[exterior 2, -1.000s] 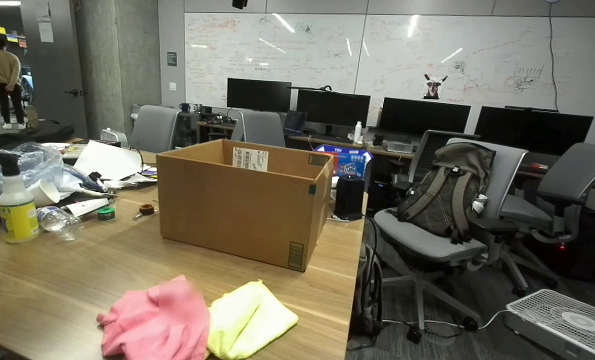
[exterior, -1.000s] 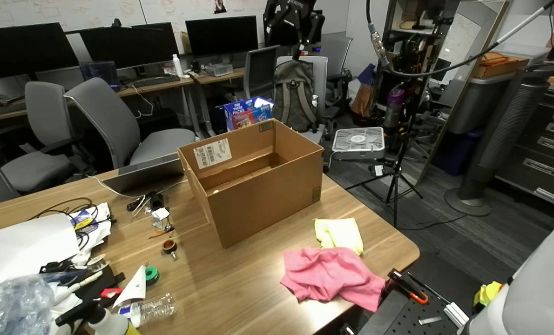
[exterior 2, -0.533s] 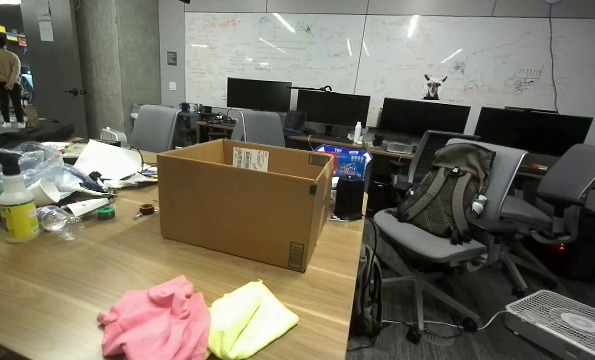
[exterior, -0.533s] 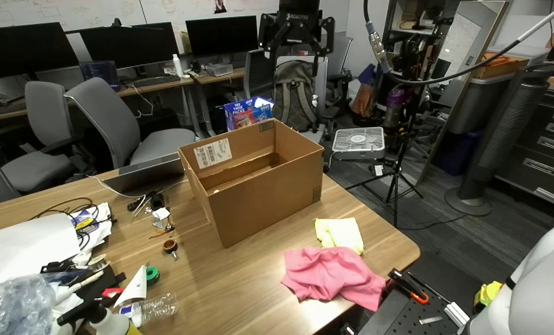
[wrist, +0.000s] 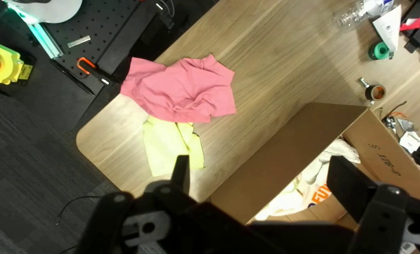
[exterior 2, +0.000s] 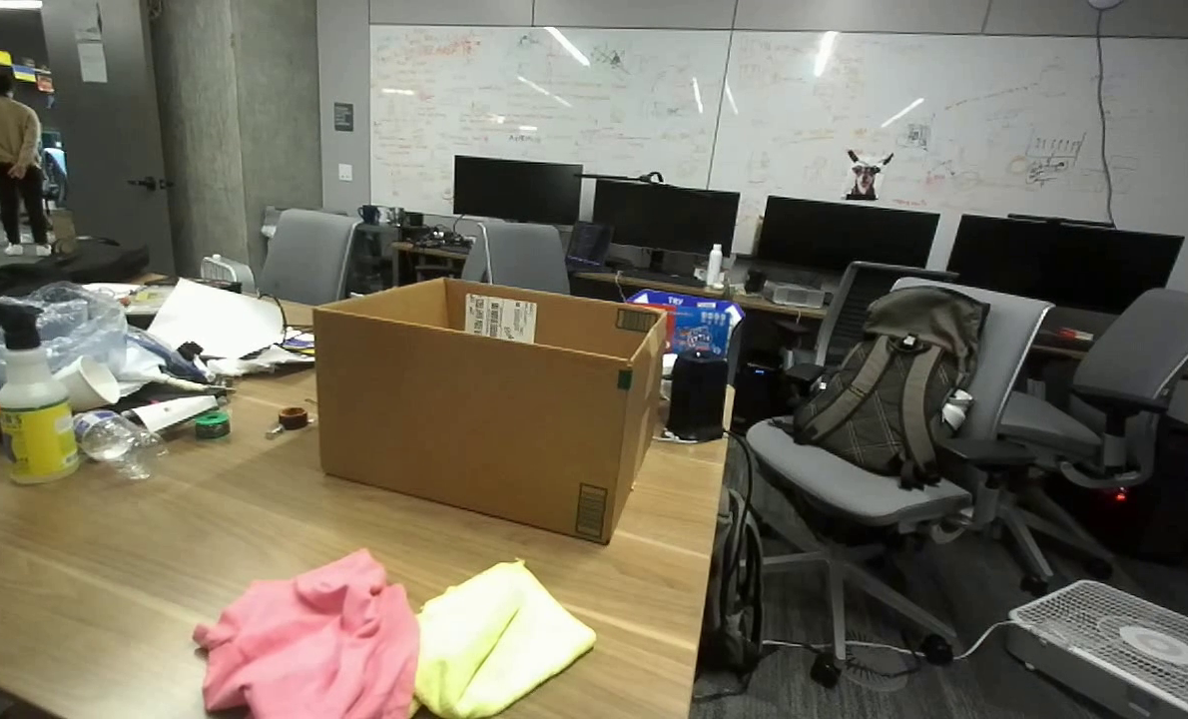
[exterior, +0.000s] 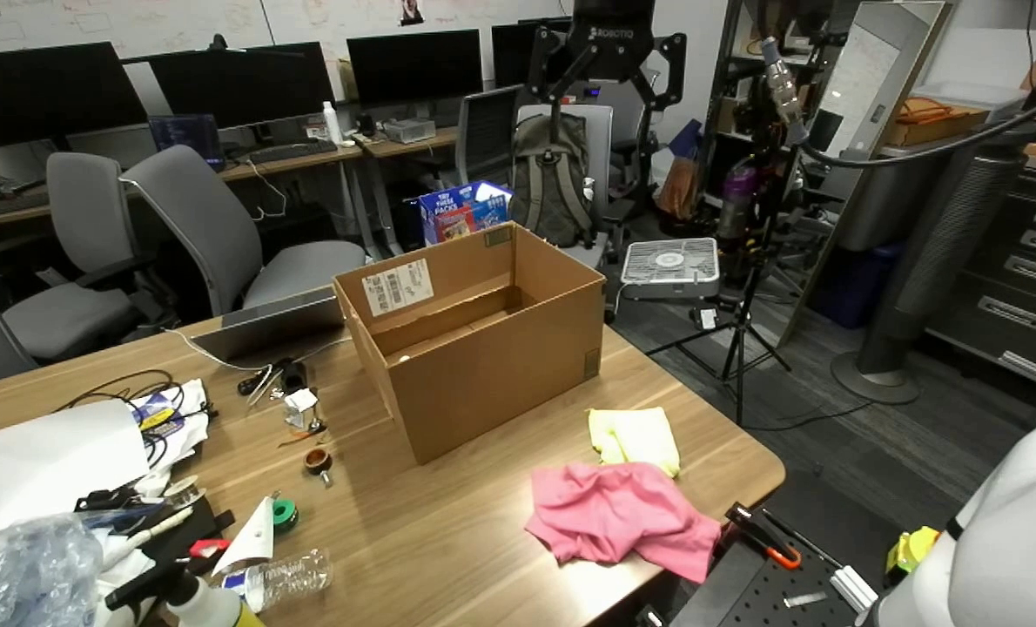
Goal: Pick up the clothes from the table and put them in the box
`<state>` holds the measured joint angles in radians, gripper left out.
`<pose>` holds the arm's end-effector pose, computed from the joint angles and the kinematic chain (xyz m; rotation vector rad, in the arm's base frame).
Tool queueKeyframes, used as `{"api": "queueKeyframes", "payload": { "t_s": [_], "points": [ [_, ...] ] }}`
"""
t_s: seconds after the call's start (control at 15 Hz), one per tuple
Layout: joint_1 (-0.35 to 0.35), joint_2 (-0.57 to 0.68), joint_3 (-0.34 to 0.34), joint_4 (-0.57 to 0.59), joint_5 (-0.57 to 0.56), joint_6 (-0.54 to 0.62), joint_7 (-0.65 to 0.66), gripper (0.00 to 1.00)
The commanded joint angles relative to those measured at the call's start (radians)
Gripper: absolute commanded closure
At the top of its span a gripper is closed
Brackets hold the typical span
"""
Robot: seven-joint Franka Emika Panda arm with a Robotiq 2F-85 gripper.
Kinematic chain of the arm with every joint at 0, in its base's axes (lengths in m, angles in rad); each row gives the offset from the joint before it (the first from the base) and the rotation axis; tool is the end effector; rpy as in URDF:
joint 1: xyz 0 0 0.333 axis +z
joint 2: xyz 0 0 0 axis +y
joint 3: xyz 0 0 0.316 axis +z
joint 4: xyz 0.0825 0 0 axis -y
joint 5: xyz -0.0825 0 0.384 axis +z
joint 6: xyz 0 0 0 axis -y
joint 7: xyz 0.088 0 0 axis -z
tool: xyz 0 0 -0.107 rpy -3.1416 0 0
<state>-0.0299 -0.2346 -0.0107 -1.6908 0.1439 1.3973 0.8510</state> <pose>0.4605 -0.0021 0.6747 -2.7447 1.2763 0.1686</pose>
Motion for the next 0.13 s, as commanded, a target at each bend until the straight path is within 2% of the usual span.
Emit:
{"api": "queueKeyframes", "payload": {
  "t_s": [0.0, 0.07],
  "points": [
    [-0.02, -0.076, -0.013, -0.091, 0.034, 0.012, -0.077, 0.0],
    [-0.023, -0.023, 0.005, -0.03, 0.011, -0.005, -0.031, 0.0]
  ]
}}
